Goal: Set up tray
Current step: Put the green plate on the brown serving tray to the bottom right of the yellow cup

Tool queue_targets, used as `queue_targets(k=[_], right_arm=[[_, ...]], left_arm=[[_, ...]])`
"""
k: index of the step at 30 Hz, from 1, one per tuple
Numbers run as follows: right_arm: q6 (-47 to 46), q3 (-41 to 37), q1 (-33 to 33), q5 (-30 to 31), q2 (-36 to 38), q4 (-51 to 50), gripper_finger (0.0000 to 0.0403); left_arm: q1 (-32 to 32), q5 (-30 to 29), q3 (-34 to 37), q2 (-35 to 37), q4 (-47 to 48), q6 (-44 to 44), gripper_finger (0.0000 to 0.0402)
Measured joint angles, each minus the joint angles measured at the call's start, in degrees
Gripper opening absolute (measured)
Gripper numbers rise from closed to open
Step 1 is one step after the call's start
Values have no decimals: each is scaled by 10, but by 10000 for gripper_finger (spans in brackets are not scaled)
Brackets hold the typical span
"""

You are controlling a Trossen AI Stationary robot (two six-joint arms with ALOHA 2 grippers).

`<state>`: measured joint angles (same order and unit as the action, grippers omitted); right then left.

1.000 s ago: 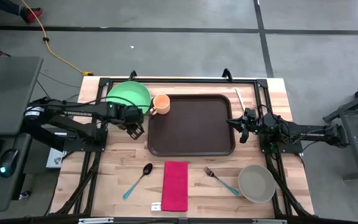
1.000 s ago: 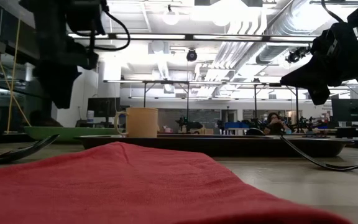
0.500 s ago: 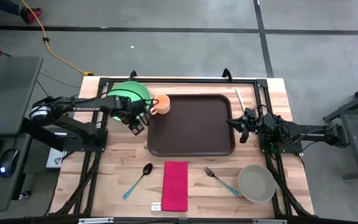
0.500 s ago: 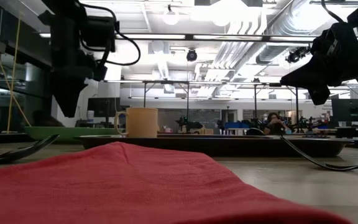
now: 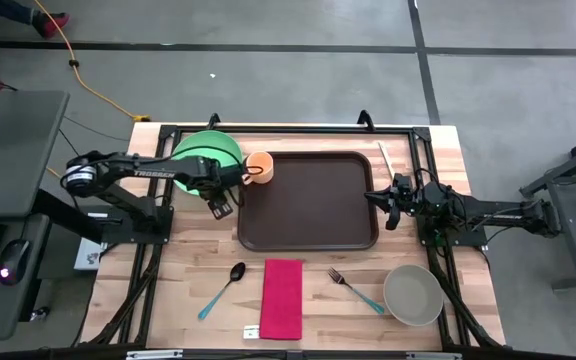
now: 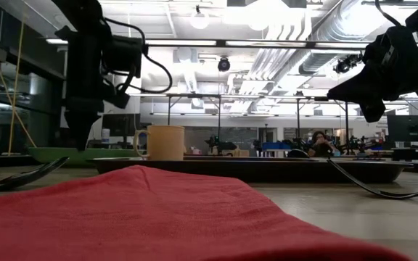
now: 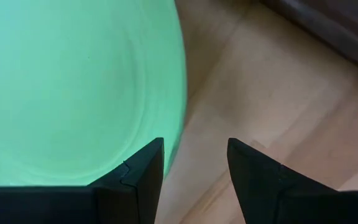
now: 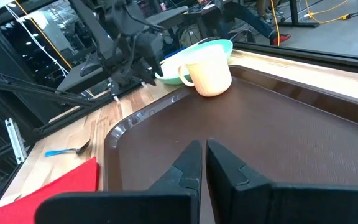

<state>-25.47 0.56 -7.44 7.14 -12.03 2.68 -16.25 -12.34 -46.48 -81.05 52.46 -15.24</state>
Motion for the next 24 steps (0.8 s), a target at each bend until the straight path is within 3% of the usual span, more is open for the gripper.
queue_targets(k=[24], right_arm=[[0,0,0,0,0,0,0]], left_arm=[[0,-16,0,-26,-4,54,207]])
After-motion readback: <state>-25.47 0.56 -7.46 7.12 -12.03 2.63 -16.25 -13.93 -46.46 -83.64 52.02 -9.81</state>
